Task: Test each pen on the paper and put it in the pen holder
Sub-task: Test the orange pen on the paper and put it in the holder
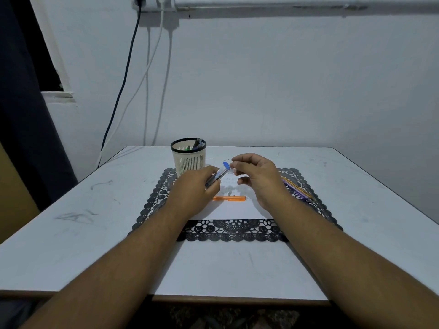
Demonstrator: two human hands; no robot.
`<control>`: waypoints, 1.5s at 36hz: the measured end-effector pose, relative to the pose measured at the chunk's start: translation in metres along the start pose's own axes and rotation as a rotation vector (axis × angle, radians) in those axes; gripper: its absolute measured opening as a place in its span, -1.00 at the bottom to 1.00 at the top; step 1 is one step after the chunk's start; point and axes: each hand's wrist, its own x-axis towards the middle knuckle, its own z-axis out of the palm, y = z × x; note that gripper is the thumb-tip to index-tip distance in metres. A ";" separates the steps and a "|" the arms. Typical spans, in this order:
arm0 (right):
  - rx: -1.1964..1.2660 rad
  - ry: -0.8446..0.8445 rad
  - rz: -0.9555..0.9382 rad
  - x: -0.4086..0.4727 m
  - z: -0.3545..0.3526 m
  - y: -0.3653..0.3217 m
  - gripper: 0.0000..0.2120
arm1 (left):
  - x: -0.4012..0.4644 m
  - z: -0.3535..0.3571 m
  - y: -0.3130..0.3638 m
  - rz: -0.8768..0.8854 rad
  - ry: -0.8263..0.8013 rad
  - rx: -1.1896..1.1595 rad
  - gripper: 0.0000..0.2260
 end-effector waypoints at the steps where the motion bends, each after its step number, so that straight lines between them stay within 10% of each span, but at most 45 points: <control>1: -0.008 0.000 0.002 0.000 0.000 0.000 -0.92 | 0.000 0.000 0.000 0.002 0.000 0.007 -0.77; 16: 0.225 0.186 -0.005 0.007 -0.014 -0.015 -0.95 | 0.001 0.000 0.001 -0.031 -0.008 -0.021 -0.86; 25: 0.275 0.236 0.041 0.008 -0.021 -0.011 -0.96 | 0.001 0.004 0.003 -0.161 0.020 -0.356 -0.47; 39: 0.217 0.211 0.067 0.012 -0.023 -0.004 -0.95 | 0.008 -0.008 0.016 -0.382 0.545 -0.801 -0.66; 54: 0.213 0.185 0.082 0.012 -0.017 0.000 -0.95 | 0.003 -0.009 0.010 -0.292 0.432 -0.690 -0.64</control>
